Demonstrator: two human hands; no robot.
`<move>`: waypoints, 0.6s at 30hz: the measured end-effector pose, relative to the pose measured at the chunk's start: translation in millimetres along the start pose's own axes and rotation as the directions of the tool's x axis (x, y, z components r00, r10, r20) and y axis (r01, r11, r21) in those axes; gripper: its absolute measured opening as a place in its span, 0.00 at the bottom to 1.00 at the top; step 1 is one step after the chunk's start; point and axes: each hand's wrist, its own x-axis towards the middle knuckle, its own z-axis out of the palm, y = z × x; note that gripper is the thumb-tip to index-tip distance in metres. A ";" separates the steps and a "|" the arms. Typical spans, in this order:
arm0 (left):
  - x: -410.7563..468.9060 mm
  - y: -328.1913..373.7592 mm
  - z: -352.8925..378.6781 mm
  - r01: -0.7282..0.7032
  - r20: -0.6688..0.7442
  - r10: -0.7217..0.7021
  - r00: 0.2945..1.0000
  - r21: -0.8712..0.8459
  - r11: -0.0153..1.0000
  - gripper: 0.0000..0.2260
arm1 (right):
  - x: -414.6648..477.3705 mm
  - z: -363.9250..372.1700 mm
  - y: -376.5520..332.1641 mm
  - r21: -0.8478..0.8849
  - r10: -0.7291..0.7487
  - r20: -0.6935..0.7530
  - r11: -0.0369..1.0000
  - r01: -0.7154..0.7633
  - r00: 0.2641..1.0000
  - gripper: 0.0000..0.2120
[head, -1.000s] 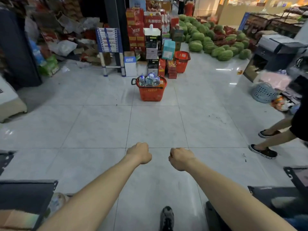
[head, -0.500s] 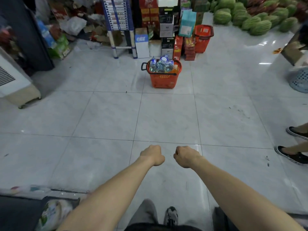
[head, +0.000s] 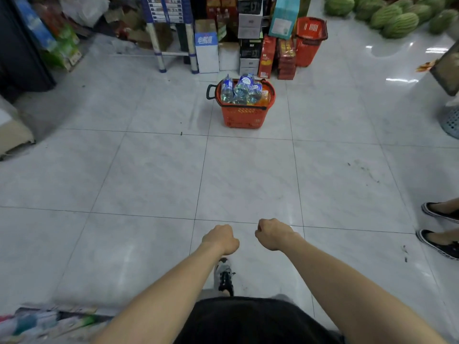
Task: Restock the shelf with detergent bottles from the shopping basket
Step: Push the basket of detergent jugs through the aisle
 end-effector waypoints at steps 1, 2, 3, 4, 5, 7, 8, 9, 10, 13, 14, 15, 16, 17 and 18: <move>11.2 -1.6 -8.6 -0.002 0.009 0.002 1.000 -0.008 1.000 0.09 | 10.5 -8.2 -5.2 0.008 0.001 -0.002 1.000 -0.001 1.000 0.19; 22.8 -2.6 -17.7 -0.003 0.014 0.003 1.000 -0.018 1.000 0.11 | 20.4 -16.5 -10.2 0.016 0.000 -0.007 1.000 0.000 1.000 0.19; 33.1 -3.0 -26.9 -0.003 0.019 0.003 1.000 -0.024 1.000 0.13 | 30.1 -24.1 -14.6 0.021 -0.003 -0.009 1.000 0.003 1.000 0.19; 43.0 -2.6 -36.0 0.000 0.021 0.001 1.000 -0.024 1.000 0.14 | 38.7 -30.7 -17.7 0.019 -0.004 -0.004 1.000 0.005 1.000 0.20; 52.0 -1.5 -45.3 0.002 0.025 -0.002 1.000 -0.021 1.000 0.15 | 47.2 -36.9 -19.7 0.011 -0.003 0.008 1.000 0.003 1.000 0.20; 69.1 3.1 -63.6 0.007 0.036 -0.007 0.999 -0.005 1.000 0.14 | 63.7 -49.2 -20.8 -0.009 -0.003 0.036 1.000 0.003 0.999 0.20; 78.3 6.3 -72.8 0.005 0.041 -0.005 0.999 0.004 1.000 0.14 | 73.3 -56.5 -20.3 -0.015 -0.002 0.043 1.000 0.003 0.999 0.20; 88.3 9.9 -82.6 0.004 0.047 -0.004 0.999 0.015 1.000 0.13 | 84.0 -64.8 -18.9 -0.018 0.001 0.048 1.000 0.000 0.999 0.20; 99.3 14.0 -92.2 0.002 0.054 -0.004 0.999 0.030 1.000 0.13 | 95.4 -73.6 -16.6 -0.018 0.002 0.053 1.000 -0.001 0.999 0.20; 140.4 30.5 -122.4 0.008 0.080 -0.013 0.997 0.074 0.997 0.13 | 135.3 -101.9 -4.4 -0.010 0.007 0.075 1.000 -0.007 0.997 0.19; 156.7 37.9 -135.0 0.011 0.079 -0.017 0.997 0.081 0.997 0.13 | 151.6 -113.4 1.1 -0.009 0.007 0.071 1.000 -0.006 0.997 0.19; 173.2 45.9 -149.1 0.015 0.073 -0.021 0.997 0.083 0.996 0.13 | 168.0 -126.7 6.5 -0.005 0.006 0.071 1.000 -0.006 0.997 0.19; 189.7 54.7 -163.6 0.018 0.060 -0.022 0.998 0.079 0.997 0.14 | 184.9 -141.3 12.1 -0.001 0.001 0.075 1.000 -0.001 0.997 0.19; 206.4 64.6 -178.6 0.022 0.043 -0.025 0.999 0.070 0.997 0.15 | 202.6 -158.4 17.3 -0.001 -0.004 0.080 1.000 0.004 0.997 0.19; 221.5 74.5 -193.5 0.025 0.025 -0.027 0.999 0.059 0.998 0.15 | 219.3 -176.4 21.8 -0.005 -0.011 0.080 1.000 0.012 0.997 0.19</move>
